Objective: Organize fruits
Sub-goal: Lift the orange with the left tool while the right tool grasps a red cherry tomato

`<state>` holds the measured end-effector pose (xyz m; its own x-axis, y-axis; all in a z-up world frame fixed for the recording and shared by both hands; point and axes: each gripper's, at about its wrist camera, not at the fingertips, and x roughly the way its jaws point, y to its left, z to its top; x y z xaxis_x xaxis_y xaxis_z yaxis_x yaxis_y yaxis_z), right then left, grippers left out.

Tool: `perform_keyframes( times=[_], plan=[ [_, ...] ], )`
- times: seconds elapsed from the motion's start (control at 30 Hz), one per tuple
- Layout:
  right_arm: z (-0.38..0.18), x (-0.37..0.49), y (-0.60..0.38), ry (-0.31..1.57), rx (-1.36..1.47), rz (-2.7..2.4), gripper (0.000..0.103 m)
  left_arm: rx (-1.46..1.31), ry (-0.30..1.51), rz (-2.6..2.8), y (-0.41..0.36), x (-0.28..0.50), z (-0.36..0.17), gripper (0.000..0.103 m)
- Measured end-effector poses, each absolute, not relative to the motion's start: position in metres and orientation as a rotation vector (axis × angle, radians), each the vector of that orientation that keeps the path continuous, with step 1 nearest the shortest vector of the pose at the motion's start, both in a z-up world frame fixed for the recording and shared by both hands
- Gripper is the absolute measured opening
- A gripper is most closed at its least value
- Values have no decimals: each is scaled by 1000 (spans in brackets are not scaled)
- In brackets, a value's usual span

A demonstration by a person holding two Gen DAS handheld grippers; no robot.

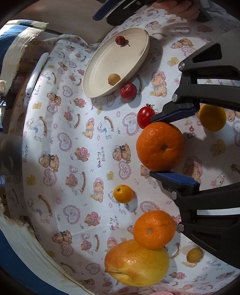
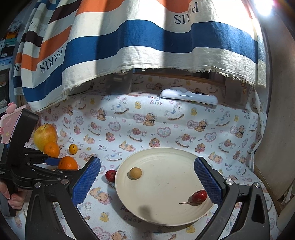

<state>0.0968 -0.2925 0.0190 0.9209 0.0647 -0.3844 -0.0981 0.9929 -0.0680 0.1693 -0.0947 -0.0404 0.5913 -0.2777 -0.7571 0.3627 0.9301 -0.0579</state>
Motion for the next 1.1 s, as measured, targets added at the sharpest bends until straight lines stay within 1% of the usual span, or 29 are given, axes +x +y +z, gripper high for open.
perform_keyframes(
  times=[0.07,0.17,0.3,0.4,0.47,0.57,0.63,0.7,0.8,0.9,0.97,1.0,1.1],
  plan=[
    [21,97,-294,402,-75,103,102,116,847,-362,-94,166,-37,49],
    [24,94,-297,387,-56,117,102,132,777,-355,-92,156,-23,49],
    [28,93,-304,362,-16,153,102,71,686,-365,-80,144,1,49],
    [31,102,-307,406,22,124,102,35,609,-360,-68,136,15,49],
    [33,106,-305,434,36,117,100,19,572,-346,-61,135,22,49],
    [33,111,-289,466,-31,95,97,-8,555,-321,-52,138,27,49],
    [31,115,-273,501,-69,134,92,-30,564,-310,-45,141,28,49],
    [32,117,-260,525,-83,175,91,-51,573,-296,-39,145,27,49],
    [31,123,-236,555,-106,250,86,-63,565,-264,-32,146,28,49],
    [22,134,-218,614,-96,287,85,-72,550,-228,-23,147,28,49],
    [11,145,-210,685,-64,320,78,-86,555,-214,-19,149,27,49],
    [7,150,-207,712,-52,328,78,-94,562,-212,-17,150,27,49],
    [-5,161,-201,763,-36,350,70,-95,567,-207,-16,152,25,49]
  ],
)
